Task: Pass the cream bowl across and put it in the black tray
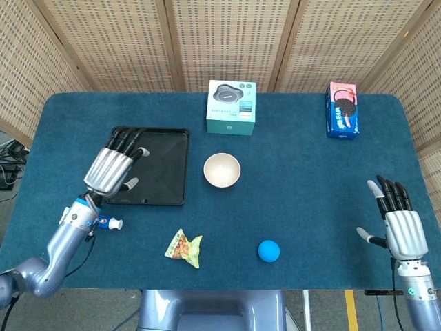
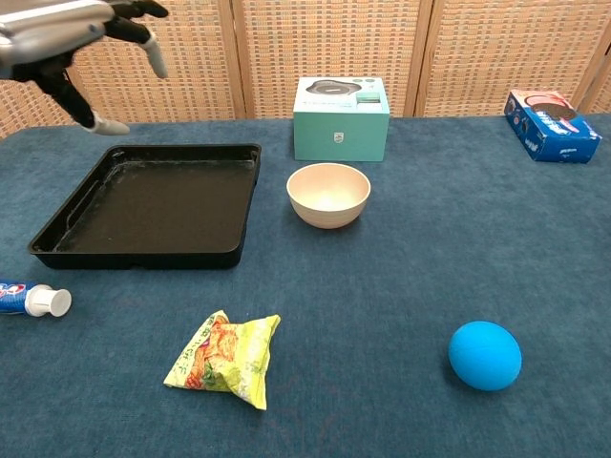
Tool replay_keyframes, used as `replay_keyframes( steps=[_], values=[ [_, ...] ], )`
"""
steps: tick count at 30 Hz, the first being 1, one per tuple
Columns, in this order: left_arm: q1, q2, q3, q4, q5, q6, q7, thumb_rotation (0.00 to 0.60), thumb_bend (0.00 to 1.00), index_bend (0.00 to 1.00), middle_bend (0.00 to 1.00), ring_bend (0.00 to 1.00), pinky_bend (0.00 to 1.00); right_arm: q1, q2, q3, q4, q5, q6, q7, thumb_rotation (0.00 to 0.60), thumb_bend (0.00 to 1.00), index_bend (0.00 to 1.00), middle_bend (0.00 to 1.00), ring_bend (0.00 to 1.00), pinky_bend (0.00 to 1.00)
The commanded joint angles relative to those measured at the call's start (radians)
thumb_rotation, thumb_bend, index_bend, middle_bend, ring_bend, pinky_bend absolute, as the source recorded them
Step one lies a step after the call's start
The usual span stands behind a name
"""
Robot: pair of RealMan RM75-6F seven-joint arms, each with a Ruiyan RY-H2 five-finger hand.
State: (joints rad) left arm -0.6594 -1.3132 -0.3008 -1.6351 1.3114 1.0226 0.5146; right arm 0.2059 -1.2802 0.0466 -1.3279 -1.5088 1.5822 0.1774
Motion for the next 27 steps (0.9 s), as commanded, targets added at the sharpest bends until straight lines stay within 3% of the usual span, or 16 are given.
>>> replay_keyframes(
  steps=[1, 12, 27],
  values=[
    [-0.086, -0.080, -0.013, 0.051, -0.068, -0.066, 0.083, 0.600, 0.23, 0.35, 0.00, 0.00, 0.00, -0.004, 0.005, 0.008, 0.000, 0.001, -0.003, 0.015, 0.600, 0.21, 0.00, 0.00, 0.00, 0.00],
    [-0.266, -0.262, 0.001, 0.194, -0.255, -0.170, 0.237, 0.600, 0.23, 0.39, 0.00, 0.00, 0.00, -0.015, 0.015, 0.031, 0.006, -0.005, -0.007, 0.064, 0.600, 0.20, 0.00, 0.00, 0.00, 0.00],
    [-0.406, -0.413, 0.029, 0.378, -0.390, -0.235, 0.272, 0.600, 0.23, 0.45, 0.00, 0.00, 0.00, -0.027, 0.027, 0.055, 0.007, 0.000, -0.013, 0.106, 0.600, 0.20, 0.00, 0.00, 0.00, 0.00]
  ],
)
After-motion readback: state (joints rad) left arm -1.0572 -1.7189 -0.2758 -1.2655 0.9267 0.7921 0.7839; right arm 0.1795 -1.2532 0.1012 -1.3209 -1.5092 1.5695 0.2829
